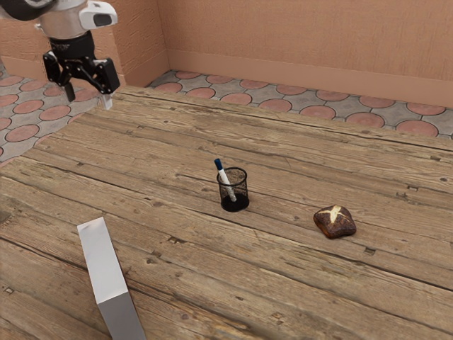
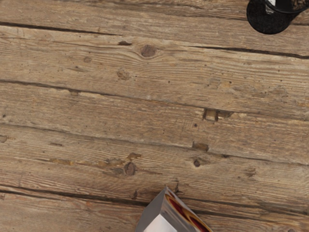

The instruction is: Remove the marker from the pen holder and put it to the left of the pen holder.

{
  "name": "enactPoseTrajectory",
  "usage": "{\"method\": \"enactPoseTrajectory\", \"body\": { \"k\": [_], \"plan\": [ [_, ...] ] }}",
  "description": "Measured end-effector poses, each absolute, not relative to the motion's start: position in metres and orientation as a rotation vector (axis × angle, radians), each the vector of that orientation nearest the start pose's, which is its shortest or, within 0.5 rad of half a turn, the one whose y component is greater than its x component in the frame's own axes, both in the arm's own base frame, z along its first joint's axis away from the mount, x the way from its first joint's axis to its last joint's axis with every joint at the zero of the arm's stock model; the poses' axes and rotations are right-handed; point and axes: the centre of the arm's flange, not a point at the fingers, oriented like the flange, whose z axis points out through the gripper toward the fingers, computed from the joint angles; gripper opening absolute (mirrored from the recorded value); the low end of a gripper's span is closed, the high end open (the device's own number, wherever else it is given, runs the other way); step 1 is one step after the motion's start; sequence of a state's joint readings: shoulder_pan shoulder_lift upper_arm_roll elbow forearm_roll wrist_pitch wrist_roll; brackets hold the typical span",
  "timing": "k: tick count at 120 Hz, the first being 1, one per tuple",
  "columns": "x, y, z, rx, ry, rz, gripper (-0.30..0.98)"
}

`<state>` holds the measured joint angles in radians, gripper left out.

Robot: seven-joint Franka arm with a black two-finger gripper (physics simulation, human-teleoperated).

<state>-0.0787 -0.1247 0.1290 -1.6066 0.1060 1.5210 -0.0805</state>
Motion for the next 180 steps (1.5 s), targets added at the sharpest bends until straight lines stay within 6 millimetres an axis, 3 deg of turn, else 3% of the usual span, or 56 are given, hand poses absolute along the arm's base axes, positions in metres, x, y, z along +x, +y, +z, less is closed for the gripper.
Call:
{"method": "enactPoseTrajectory", "body": {
  "k": [24, 47, 65, 85, 107, 137, 180],
  "plan": [
    [0.52, 0.035, 0.668, -3.043, -0.2, -0.132, 0.69],
    [0.594, 0.021, 0.57, -3.12, -0.215, -0.049, 0.69],
    [0.645, -0.008, 0.49, -3.174, -0.194, -0.057, 0.69],
    [0.691, -0.031, 0.433, -3.194, -0.16, -0.139, 0.69],
    [0.716, -0.041, 0.415, -3.201, -0.141, -0.257, 0.69],
    [0.745, -0.034, 0.393, -3.187, -0.115, -0.336, 0.69],
    [0.755, -0.026, 0.369, -3.183, -0.047, -0.352, 0.69]
  ]
}}
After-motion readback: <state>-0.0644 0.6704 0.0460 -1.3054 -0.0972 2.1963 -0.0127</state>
